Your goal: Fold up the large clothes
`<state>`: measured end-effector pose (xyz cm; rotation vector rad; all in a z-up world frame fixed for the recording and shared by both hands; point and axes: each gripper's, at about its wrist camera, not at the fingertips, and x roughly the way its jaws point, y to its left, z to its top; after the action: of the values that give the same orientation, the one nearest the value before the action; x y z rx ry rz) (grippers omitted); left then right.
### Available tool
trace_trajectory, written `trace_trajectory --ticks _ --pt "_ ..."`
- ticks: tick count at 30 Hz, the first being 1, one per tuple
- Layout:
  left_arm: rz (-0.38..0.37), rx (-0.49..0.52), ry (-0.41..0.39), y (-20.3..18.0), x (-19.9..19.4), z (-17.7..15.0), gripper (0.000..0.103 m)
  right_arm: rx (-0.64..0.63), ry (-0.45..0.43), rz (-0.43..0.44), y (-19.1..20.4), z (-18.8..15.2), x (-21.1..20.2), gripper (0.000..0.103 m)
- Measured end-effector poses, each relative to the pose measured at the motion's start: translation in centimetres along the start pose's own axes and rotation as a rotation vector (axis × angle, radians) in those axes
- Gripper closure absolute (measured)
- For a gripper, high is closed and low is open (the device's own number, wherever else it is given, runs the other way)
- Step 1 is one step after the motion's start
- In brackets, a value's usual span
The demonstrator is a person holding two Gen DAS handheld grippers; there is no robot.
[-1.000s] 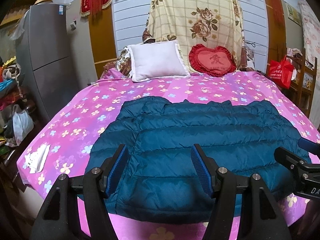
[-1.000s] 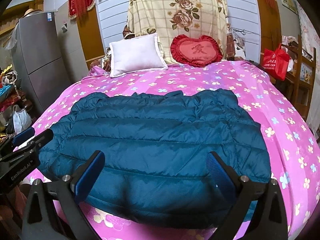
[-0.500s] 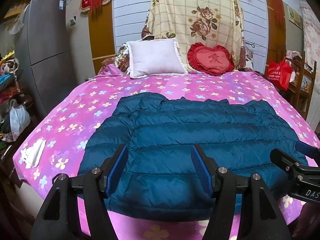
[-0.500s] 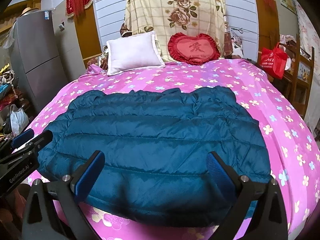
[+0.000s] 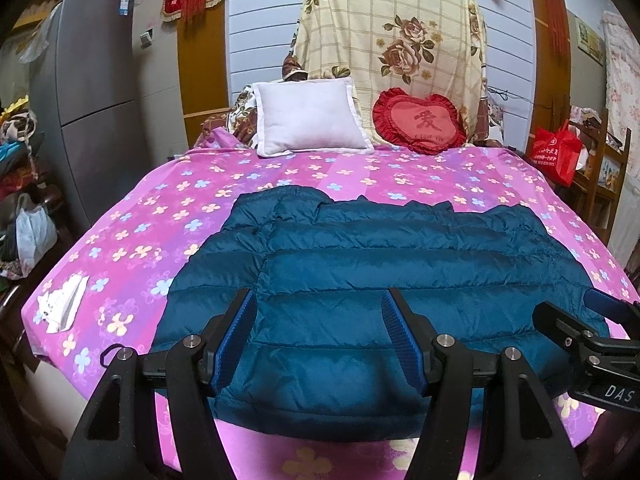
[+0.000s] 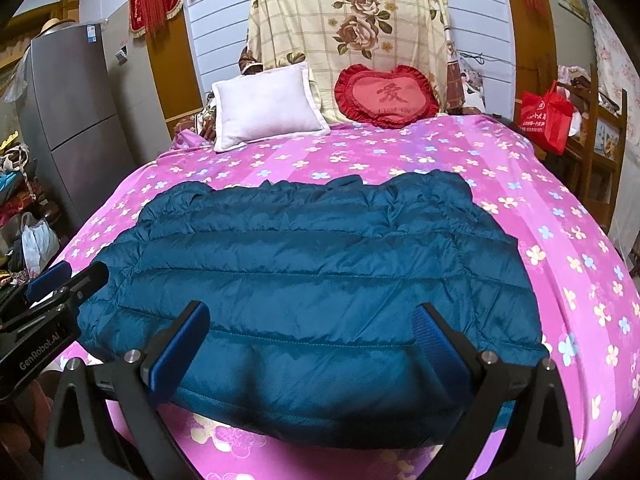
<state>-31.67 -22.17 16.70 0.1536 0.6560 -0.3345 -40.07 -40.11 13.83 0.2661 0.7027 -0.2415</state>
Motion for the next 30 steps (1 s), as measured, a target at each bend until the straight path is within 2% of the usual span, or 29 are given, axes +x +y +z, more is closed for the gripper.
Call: trace_trajectory --ticks 30 --pt "-0.016 -0.001 0.015 -0.42 0.66 -0.38 0.057 -0.001 0.007 0.002 0.05 0.17 0.28 0.0"
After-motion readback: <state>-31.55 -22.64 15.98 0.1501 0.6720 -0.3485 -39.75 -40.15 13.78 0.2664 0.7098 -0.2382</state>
